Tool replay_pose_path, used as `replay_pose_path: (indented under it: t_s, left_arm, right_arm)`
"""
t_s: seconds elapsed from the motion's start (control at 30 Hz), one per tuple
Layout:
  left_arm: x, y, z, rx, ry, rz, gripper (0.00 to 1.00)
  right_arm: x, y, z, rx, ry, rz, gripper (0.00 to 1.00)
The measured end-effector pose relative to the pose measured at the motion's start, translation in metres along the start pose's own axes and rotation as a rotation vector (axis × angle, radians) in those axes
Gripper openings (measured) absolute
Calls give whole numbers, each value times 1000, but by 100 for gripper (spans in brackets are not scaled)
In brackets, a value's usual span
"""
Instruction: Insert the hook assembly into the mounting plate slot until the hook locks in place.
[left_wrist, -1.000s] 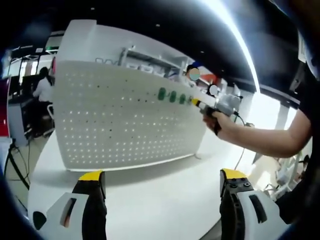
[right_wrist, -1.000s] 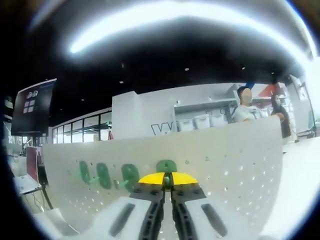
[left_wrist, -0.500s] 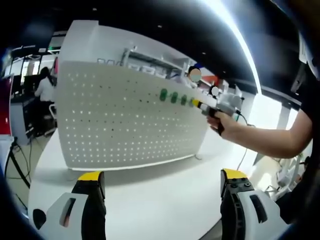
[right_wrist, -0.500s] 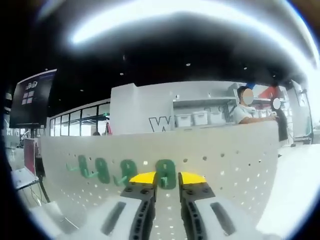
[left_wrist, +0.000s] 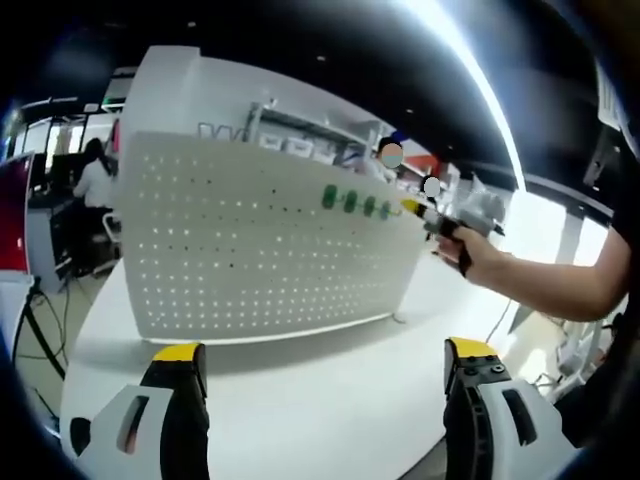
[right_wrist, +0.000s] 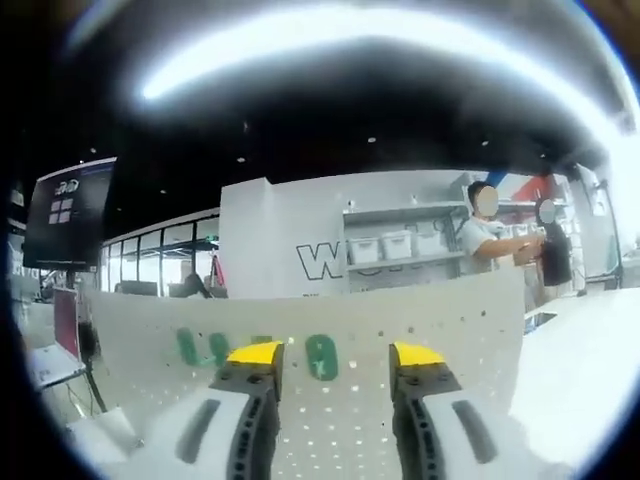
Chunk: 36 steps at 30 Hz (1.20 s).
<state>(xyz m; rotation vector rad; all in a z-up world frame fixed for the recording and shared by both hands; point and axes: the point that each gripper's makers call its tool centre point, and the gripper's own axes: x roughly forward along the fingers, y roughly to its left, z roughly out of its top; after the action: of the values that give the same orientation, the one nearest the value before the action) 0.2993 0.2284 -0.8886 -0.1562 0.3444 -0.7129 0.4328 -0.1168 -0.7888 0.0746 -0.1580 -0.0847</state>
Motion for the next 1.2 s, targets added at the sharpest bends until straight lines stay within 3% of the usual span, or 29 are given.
replay_pose_path:
  t_s: [0.2,0.33,0.53,0.9,1.2]
  left_arm:
    - [-4,-2,2,12,-10,2,100]
    - [-6,-3,3,14,-18,3,100]
    - [-10,-5,1,19,-18,0,100]
    - [-16,-7,0,31,-16,3,100]
    - [-21,-9,-3,32,-11,4,100]
  right_arm:
    - [-29,0,-13,7,70,13,61]
    - [-55,7,-25,-24,113,33,64]
    - [-91,13,-57,-15,215,71,75]
    - [-151,23,-80,3,318,76,85]
    - [-183,30,-92,14,371,76,92]
